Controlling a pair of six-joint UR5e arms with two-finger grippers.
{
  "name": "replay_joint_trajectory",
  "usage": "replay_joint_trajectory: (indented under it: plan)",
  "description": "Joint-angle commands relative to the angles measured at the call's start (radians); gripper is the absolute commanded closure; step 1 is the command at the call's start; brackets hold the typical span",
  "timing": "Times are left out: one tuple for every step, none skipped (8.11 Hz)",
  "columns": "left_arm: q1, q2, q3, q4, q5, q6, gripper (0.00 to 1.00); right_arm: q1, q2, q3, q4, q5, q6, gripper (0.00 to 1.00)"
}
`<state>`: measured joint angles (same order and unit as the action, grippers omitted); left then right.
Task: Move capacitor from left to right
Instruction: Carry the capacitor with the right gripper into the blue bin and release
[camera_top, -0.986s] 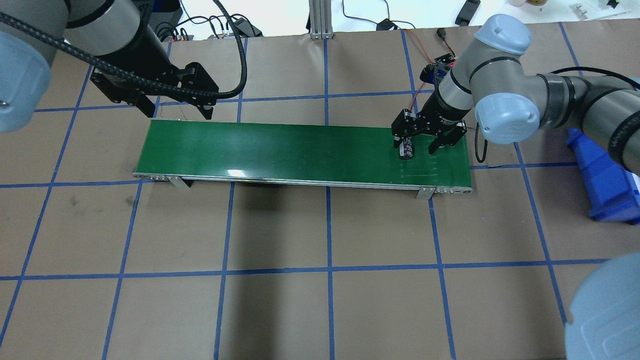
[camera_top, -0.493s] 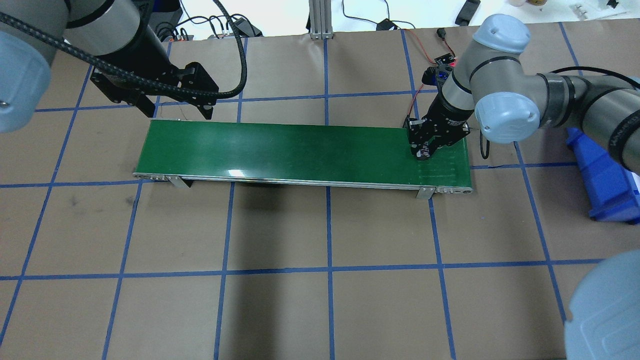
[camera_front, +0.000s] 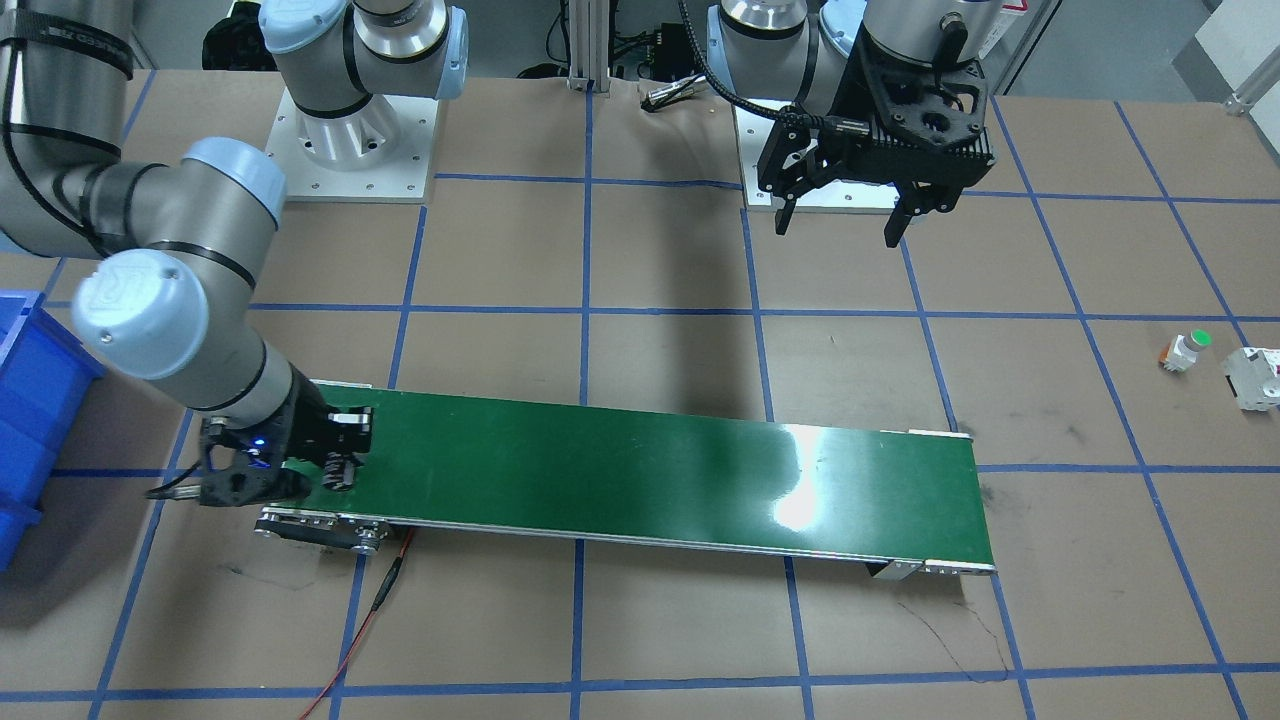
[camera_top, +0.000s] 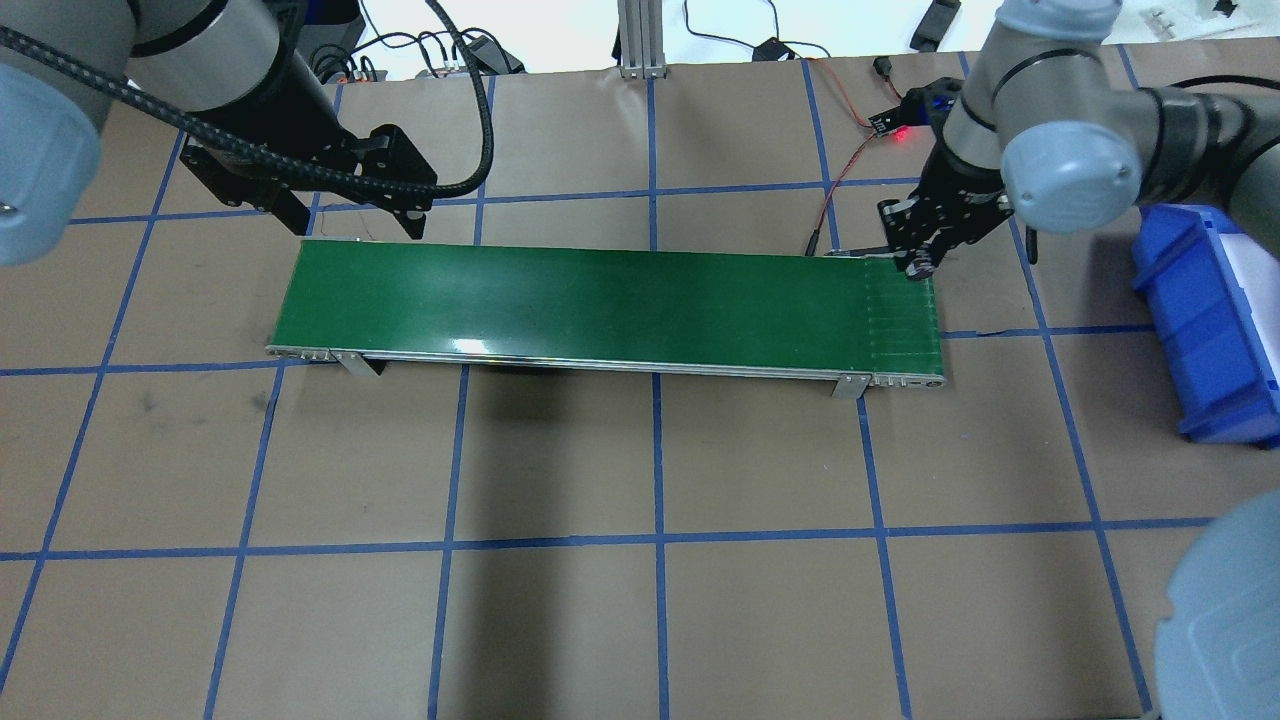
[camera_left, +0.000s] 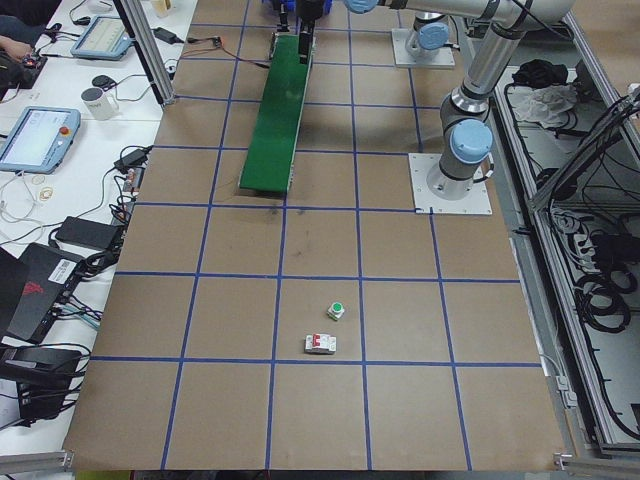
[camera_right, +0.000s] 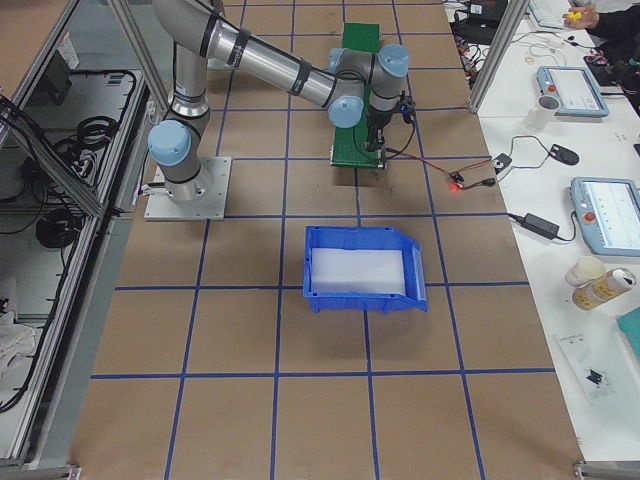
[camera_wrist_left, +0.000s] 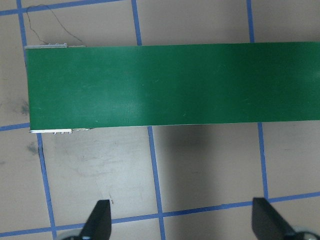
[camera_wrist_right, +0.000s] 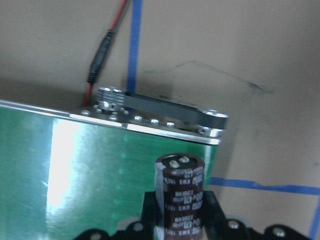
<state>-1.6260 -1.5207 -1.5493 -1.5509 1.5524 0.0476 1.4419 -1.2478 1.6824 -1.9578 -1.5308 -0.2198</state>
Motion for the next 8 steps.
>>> replay_joint_trajectory:
  plan:
    - [0.0,0.001,0.0,0.0,0.0,0.0,0.0,-0.223,-0.064,-0.076,0.085,-0.122,-0.404,1.0]
    - [0.0,0.001,0.0,0.0,0.0,0.0,0.0,-0.324,-0.065,-0.079,0.076,-0.143,-0.594,1.0]
    - [0.0,-0.001,0.0,0.0,0.0,0.0,0.0,-0.418,-0.059,-0.078,0.07,-0.144,-0.731,1.0]
    - [0.0,-0.001,0.0,0.0,0.0,-0.002,0.0,-0.467,-0.047,-0.076,0.012,-0.147,-0.812,1.0]
    - [0.0,0.001,0.0,0.0,0.0,0.0,0.0,-0.475,-0.007,-0.076,-0.053,-0.175,-0.875,1.0]
    - [0.0,-0.001,0.0,0.0,0.0,0.0,0.0,-0.51,0.045,-0.072,-0.093,-0.178,-0.892,1.0]
    - [0.0,0.001,0.0,0.0,0.0,0.0,0.0,-0.538,0.083,-0.063,-0.145,-0.17,-0.95,1.0]
    - [0.0,0.001,0.0,0.0,0.0,0.0,0.0,-0.544,0.103,-0.063,-0.165,-0.172,-0.978,1.0]
